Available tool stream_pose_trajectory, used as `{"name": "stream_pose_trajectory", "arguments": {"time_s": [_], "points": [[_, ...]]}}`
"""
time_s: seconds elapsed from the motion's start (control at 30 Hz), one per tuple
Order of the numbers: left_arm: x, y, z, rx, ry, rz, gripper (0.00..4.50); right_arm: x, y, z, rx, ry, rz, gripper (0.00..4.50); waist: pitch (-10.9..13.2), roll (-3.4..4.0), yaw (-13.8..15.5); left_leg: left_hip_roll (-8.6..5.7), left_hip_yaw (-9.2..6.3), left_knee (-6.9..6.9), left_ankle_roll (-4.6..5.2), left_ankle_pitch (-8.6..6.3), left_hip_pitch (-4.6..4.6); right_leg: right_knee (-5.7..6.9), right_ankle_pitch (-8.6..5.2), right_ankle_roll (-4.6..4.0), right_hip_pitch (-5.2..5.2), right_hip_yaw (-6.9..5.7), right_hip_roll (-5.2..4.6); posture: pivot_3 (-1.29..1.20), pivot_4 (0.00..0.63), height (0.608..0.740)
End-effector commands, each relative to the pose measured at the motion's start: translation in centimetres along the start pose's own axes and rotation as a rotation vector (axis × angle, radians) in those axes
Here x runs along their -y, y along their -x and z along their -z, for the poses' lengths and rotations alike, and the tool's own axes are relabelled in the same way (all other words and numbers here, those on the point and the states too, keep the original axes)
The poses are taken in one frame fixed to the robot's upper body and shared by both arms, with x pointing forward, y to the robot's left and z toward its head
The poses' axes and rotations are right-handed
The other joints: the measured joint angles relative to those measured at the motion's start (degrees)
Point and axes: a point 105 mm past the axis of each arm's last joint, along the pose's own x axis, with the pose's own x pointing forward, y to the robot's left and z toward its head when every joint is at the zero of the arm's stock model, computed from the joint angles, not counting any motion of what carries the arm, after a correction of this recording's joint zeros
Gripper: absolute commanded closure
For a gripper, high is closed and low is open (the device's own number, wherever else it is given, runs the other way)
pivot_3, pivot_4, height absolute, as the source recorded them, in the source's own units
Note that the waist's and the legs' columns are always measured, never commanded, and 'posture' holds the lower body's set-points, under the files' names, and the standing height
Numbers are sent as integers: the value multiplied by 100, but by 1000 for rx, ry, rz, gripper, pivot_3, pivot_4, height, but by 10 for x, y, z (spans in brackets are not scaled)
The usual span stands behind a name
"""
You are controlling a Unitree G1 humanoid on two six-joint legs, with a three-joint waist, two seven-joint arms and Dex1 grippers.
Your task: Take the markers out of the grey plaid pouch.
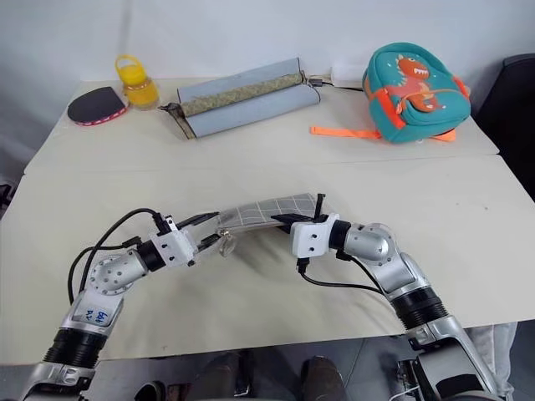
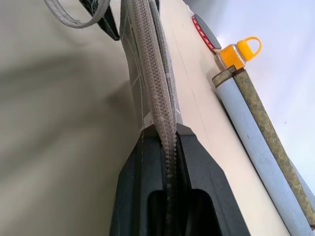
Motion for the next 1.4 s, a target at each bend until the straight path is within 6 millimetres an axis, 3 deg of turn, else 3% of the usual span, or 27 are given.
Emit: {"name": "stream_pose_trajectory", "arguments": {"time_s": [0.03, 0.1, 0.33, 0.57, 0.7, 0.8, 0.93, 1.07, 1.23, 1.4], "points": [[-3, -4, -8, 44, -7, -9, 3899, 10, 1, -11, 44, 16, 37, 4500, 0, 0, -4, -1, 1, 1, 0, 0, 0, 0, 0, 0, 0, 1, 0, 0, 150, 740], [-1, -4, -7, 43, -5, 5, 4466, 10, 1, -11, 44, 20, 37, 4500, 0, 0, -6, -1, 2, 1, 1, 0, 0, 0, 0, 0, 0, 1, 0, 0, 150, 740], [3, -2, -7, 42, 44, 10, 4466, 10, -2, -5, 30, 3, 28, 4500, 0, 0, -10, 0, 2, 1, 1, 0, 0, 1, 0, 0, -1, 1, 1, 0, 150, 740], [1, -13, -6, 13, 56, -42, 4500, 32, 6, -22, 125, -227, 100, 2373, 0, 0, 0, -1, -1, 5, 2, 0, -1, 2, 0, 0, 1, 1, 2, 0, 150, 740], [14, -27, -6, 10, 77, 2, 4500, 21, 16, -42, 232, -656, 6, 1081, -1, -1, 43, 0, -11, 8, 4, -1, -2, 3, 0, 0, 6, 2, 1, 0, 150, 740], [19, -35, -1, -19, 20, 47, 4500, 19, 22, -51, 262, -881, -29, 1081, -2, -3, 108, -1, -15, 16, 8, -4, -7, 2, 1, -1, 8, 5, 1, 0, 150, 740], [20, -47, 1, -32, -28, 74, 4500, -24, 28, -53, 130, -1022, -213, 1081, -5, -9, 172, -1, -14, 29, 16, -8, -10, 0, 1, -2, 8, 2, -9, 0, 150, 740], [26, -54, -2, -29, -109, 110, 4500, -51, 27, -35, -9, -1126, -179, 1081, -8, -12, 173, -1, -6, 28, 19, -14, -10, -9, 1, -2, 6, 2, -16, 0, 150, 740], [22, -57, -3, -34, -140, 87, 4500, -45, 8, -24, -28, -1180, -20, 1081, -8, -12, 148, 1, -2, 29, 15, -12, -8, -4, 1, -2, 1, 2, -11, 0, 150, 740], [23, -58, -6, -21, -141, 91, 4500, -43, -13, -25, -3, -1213, 26, 1081, -9, -12, 152, -2, -3, 28, 16, -12, -10, 2, 1, -2, -1, 2, -9, 0, 150, 740]]}}
